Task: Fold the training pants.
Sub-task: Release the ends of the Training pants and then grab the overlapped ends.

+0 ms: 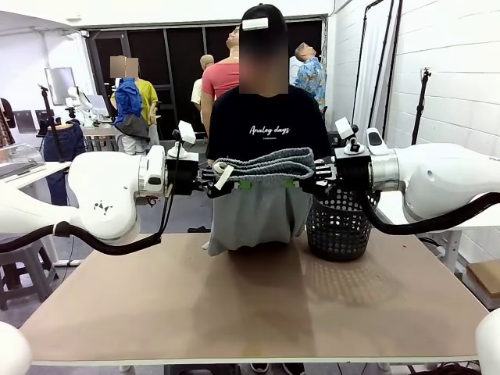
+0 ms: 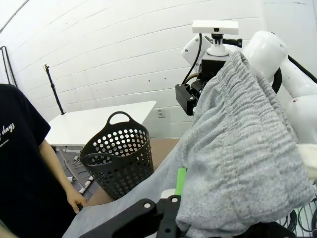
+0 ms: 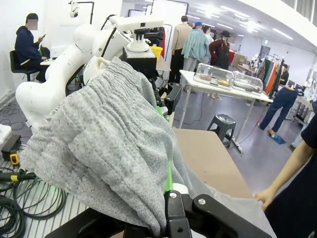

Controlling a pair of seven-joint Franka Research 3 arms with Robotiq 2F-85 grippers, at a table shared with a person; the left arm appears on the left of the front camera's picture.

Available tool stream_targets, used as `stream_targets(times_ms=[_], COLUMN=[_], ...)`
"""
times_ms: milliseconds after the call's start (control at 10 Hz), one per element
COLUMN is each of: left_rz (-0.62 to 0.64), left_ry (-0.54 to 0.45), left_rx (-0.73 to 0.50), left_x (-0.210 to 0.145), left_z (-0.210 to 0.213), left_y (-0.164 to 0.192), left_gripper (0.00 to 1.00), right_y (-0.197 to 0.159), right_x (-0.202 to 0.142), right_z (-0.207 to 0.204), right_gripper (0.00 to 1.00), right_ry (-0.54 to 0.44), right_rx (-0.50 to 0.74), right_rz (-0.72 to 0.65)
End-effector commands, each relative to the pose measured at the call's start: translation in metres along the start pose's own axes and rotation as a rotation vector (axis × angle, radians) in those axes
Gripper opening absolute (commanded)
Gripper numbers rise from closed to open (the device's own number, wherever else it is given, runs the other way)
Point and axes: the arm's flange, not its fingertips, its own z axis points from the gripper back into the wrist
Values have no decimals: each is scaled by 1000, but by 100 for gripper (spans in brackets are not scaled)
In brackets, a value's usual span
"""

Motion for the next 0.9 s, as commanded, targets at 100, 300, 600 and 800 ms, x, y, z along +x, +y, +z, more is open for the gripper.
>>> stream_targets(times_ms=[100,300,600,800], left_rz=[-1,-1,-1,-1], left_ry=[-3,-3,-3,-3], left_rx=[-1,-1,-1,-1], left_x=[2,2,2,2], left_z=[-1,-1,-1,-1], left_y=[0,0,0,0], left_gripper=[0,0,0,0], right_y=[3,3,3,3], right_x=[2,2,2,2], right_z=[0,0,0,0], right_gripper=[0,0,0,0], right_ry=[-8,-8,-8,-8], right_rx=[7,7,7,7], right_rz=[1,1,1,1])
